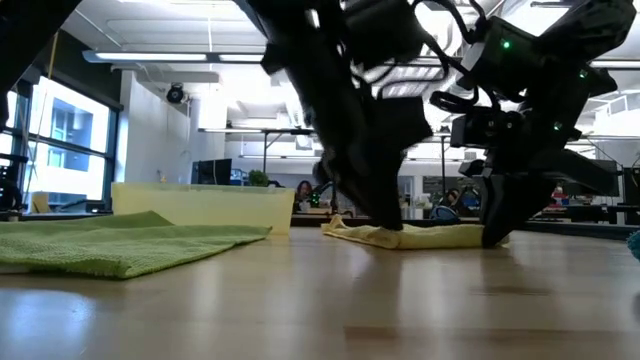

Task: Roll microfiber towels into tight, uniform cylinder then place into a basket
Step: Roll the yellow microfiber towel

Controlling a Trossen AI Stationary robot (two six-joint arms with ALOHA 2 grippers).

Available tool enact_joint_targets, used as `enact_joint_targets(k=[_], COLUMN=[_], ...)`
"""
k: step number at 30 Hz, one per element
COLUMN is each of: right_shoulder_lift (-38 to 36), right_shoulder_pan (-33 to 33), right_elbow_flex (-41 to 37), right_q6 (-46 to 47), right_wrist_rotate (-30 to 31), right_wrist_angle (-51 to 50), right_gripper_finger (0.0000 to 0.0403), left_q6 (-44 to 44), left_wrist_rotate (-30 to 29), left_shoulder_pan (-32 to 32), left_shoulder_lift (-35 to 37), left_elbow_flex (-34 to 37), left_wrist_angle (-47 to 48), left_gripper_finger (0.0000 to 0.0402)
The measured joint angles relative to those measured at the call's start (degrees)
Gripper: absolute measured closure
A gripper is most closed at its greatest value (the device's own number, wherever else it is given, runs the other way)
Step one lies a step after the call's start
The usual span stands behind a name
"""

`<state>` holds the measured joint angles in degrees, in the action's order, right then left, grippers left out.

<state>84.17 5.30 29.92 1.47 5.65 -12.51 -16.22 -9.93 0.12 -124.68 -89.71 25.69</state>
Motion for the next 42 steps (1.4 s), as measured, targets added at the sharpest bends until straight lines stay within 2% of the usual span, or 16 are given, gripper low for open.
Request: enact_joint_targets(k=[6,14,19,25,30,36,42], right_shoulder_lift=[-2.3,-2.53,-2.48,-2.5,-2.55,-2.59,-2.64], right_shoulder_pan=[-1.59,-7.76,-11.33,-14.43,-15.79,-15.94,-15.94], right_elbow_flex=[-0.31,-0.31,-0.33,-0.33,-0.3,-0.2,-0.18], right_q6=[1.8,14.84,21.49,25.64,25.73,25.74,25.75], right_wrist_rotate=[-7.17,-22.49,-28.68,-31.89,-33.15,-33.11,-32.91], right_wrist_angle=[0.18,0.71,0.42,0.74,0.76,0.58,0.44], right_gripper_finger=[0.0401,0.0402,0.0402,0.0402,0.0402,0.0402,0.0402], left_q6=[0.35,7.26,11.8,15.54,19.33,18.73,16.66], left_wrist_rotate=[-0.17,0.45,-3.7,-6.07,-7.64,-15.62,-12.73], left_shoulder_pan=[-1.33,-4.14,-5.54,-7.36,-7.86,-7.61,-7.21], left_shoulder_lift=[3.66,2.78,1.71,1.64,0.7,-0.43,-2.78], left_elbow_flex=[-0.11,-0.28,-0.35,-0.35,-0.42,-0.33,-0.48], left_wrist_angle=[2.85,-1.9,-5.39,-5.49,-6.02,-5.41,-7.08], left_gripper_finger=[0.0326,0.0326,0.0326,0.0318,0.0287,0.0239,0.0221])
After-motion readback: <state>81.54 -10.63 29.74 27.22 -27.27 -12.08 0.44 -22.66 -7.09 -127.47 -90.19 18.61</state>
